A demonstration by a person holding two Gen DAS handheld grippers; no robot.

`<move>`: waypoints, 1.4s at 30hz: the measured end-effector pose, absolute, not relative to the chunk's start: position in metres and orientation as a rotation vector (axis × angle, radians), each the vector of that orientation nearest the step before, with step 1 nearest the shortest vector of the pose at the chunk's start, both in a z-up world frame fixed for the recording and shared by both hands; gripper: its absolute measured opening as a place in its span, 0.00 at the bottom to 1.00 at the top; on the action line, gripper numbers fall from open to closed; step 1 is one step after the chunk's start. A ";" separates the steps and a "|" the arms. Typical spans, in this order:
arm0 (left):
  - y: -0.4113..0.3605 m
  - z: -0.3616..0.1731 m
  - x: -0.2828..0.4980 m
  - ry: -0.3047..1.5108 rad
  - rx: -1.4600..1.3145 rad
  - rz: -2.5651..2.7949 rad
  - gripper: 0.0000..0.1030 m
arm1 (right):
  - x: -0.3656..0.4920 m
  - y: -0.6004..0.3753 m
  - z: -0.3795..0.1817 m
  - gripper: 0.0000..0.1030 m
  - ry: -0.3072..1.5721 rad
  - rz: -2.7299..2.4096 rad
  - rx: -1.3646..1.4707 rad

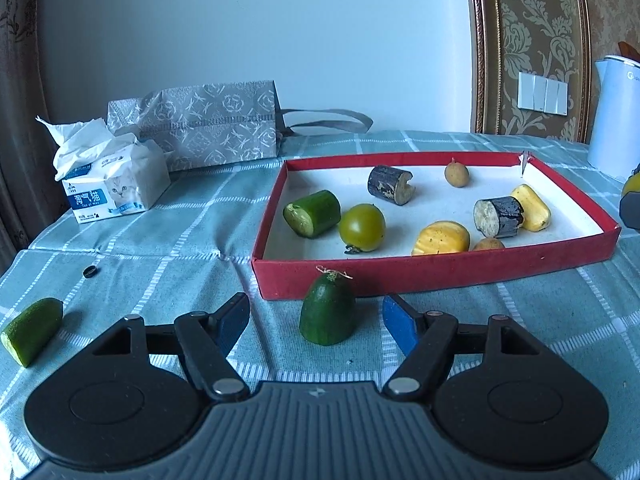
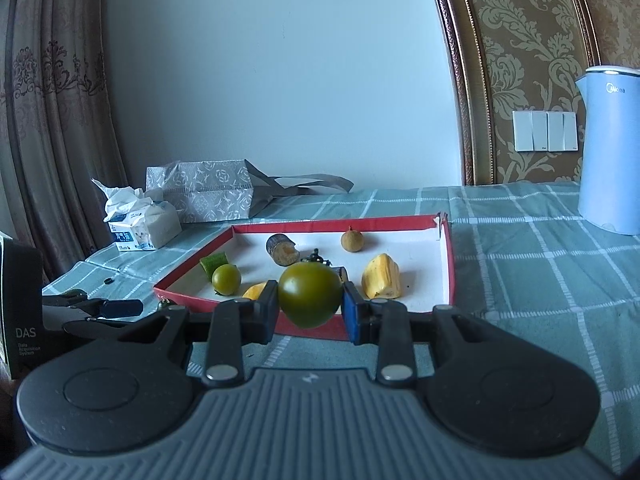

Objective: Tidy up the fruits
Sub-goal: 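Grasp the dark green fruit with the left tool while the right tool holds the tomato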

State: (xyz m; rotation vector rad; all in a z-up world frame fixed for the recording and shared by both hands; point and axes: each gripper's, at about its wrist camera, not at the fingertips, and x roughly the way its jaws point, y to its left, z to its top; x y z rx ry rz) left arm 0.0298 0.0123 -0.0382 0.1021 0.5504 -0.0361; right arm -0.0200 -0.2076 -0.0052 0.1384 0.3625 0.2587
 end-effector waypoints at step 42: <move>0.022 -0.028 0.016 0.511 0.041 -0.033 0.28 | -0.019 -0.210 -0.007 0.30 0.360 0.241 0.153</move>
